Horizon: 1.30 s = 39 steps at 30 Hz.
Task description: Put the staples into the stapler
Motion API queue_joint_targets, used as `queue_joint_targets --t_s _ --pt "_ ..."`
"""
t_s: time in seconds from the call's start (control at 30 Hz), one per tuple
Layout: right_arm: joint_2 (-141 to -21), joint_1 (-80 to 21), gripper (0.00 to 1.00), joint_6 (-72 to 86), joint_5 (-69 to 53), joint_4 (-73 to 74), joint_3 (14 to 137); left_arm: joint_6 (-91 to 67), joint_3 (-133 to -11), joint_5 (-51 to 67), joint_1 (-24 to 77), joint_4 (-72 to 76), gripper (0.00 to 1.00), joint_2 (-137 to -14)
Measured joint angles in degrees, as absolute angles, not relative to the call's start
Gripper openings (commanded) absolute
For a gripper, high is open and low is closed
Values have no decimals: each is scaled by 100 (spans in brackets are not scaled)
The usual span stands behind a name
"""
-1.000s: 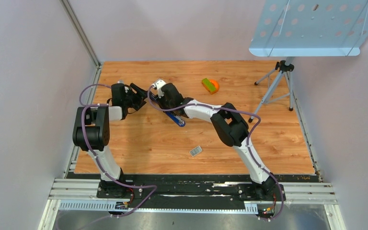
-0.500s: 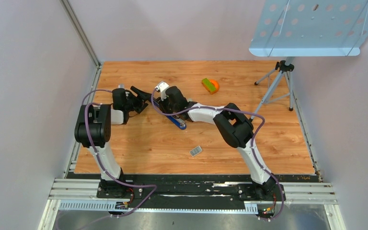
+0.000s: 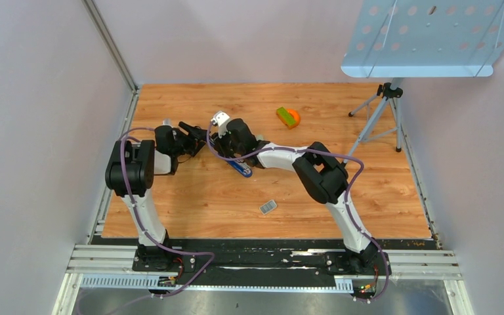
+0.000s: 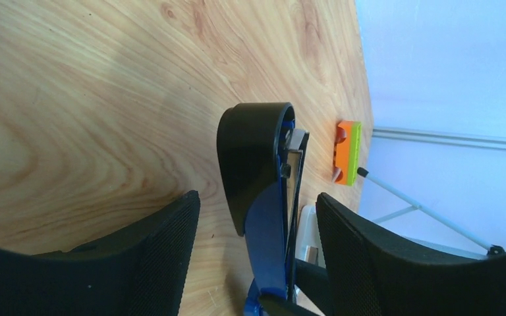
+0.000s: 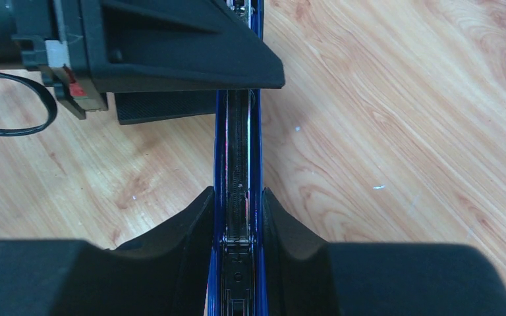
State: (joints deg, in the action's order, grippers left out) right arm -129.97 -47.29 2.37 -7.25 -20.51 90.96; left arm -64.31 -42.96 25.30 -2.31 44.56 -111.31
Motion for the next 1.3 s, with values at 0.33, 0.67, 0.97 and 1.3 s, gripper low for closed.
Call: queue_joint_targets --t_s 0.33,0.67,0.97,1.3 --pt "-12997 -4792 16 336 -814 -2075 9096 -6539 -4257 2582 -246 4930 37 -11203" --pt "-12969 -4790 51 506 -904 -1828 9100 -6088 -4250 2550 -244 4705 18 -11045" --pt "-11754 -4692 47 786 -1358 -1140 8466 -4764 -4252 2051 -51 3791 24 -10200" --pt "-11013 -4460 39 1044 -1227 -642 7664 -3564 -3994 1599 475 3509 28 -9404"
